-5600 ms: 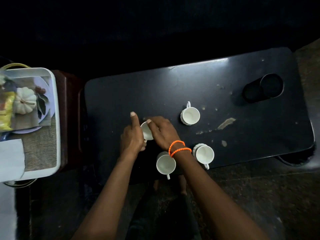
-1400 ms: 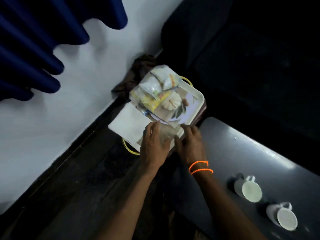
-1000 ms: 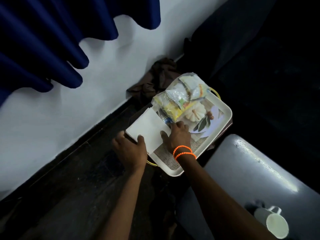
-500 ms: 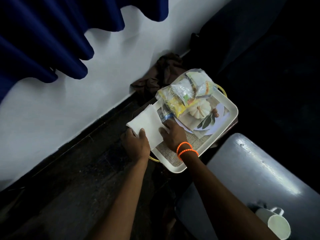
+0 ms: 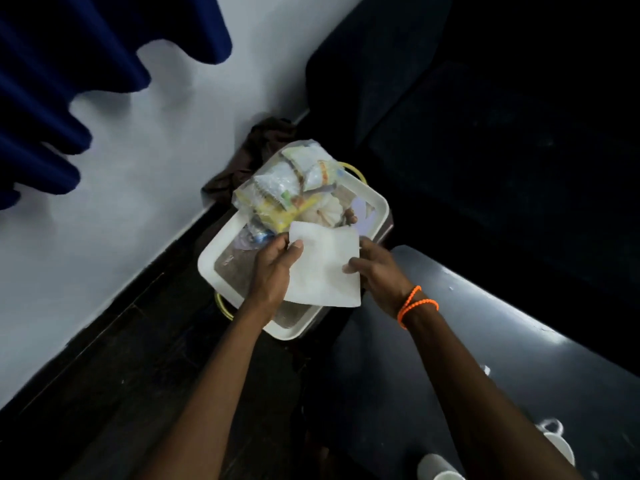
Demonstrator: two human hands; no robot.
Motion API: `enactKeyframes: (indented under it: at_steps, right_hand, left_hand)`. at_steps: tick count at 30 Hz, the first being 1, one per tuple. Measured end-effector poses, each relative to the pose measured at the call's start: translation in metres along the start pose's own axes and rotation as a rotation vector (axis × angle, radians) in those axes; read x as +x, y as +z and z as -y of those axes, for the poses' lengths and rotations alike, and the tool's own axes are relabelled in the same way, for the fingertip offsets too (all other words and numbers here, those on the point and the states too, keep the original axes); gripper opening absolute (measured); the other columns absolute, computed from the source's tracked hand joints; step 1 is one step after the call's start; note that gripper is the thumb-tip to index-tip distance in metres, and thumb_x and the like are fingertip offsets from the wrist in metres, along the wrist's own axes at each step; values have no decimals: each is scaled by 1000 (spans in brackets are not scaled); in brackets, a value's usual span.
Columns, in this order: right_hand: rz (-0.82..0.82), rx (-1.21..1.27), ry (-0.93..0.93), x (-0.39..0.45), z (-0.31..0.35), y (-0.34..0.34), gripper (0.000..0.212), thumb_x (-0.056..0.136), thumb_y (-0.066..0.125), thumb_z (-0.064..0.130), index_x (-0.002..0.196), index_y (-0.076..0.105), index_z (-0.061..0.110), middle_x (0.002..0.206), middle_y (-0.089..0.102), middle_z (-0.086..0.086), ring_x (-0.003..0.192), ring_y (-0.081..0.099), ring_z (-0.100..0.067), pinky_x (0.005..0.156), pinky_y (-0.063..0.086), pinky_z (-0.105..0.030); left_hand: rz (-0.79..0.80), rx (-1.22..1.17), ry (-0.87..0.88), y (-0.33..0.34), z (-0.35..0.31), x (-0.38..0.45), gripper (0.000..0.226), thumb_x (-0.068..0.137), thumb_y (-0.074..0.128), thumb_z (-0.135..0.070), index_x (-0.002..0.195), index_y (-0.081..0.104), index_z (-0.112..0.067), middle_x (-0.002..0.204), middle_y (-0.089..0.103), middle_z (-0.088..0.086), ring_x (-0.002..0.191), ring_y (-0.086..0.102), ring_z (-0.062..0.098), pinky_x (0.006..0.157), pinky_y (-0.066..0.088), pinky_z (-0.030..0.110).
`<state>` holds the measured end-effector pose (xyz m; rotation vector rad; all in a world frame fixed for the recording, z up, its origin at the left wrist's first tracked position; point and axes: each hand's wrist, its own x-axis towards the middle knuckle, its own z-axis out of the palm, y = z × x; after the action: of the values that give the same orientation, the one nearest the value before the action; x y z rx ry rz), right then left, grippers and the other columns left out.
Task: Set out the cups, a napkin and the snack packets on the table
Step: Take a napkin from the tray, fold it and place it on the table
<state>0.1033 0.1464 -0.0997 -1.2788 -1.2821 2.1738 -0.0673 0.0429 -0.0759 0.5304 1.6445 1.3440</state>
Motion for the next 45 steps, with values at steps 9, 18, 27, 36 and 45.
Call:
enactKeyframes:
  at_steps: [9, 18, 27, 36, 45]
  right_hand:
    - [191, -271, -44, -64, 6, -106, 56, 76, 84, 9, 128, 65, 15, 125, 73, -11, 117, 70, -31, 102, 56, -50]
    - [-335, 392, -99, -142, -27, -163, 40, 85, 76, 0, 125, 68, 1, 121, 75, -17, 118, 69, -41, 94, 60, -48]
    - [-623, 868, -163, -239, -90, -205, 46, 79, 81, 5, 124, 70, 10, 128, 71, -19, 116, 71, -36, 97, 58, -55]
    - [-731, 801, -76, -331, -136, -278, 39, 91, 74, 35, 121, 74, 10, 127, 72, -19, 117, 69, -35, 99, 59, -47]
    - [-856, 735, 2, -410, -169, -318, 25, 91, 73, 19, 110, 72, 2, 103, 73, -17, 90, 67, -29, 75, 56, -38]
  left_hand:
    - [631, 352, -111, 99, -14, -4, 16, 99, 67, -23, 110, 78, -21, 101, 81, 5, 89, 75, 16, 77, 60, 31]
    - [155, -224, -390, 190, 32, -58, 66, 99, 44, -68, 134, 67, -16, 111, 78, 4, 102, 73, 22, 78, 55, 36]
    - [326, -186, -449, 311, 84, -171, 52, 87, 77, -49, 123, 72, -12, 114, 80, 14, 108, 76, 33, 84, 64, 42]
    - [681, 96, -430, 367, 117, -195, 43, 89, 76, -41, 123, 72, -15, 117, 79, 10, 112, 75, 33, 98, 59, 55]
    - [817, 35, -849, 415, 139, -237, 41, 91, 77, -23, 129, 69, -11, 126, 76, 14, 117, 74, 29, 86, 64, 43]
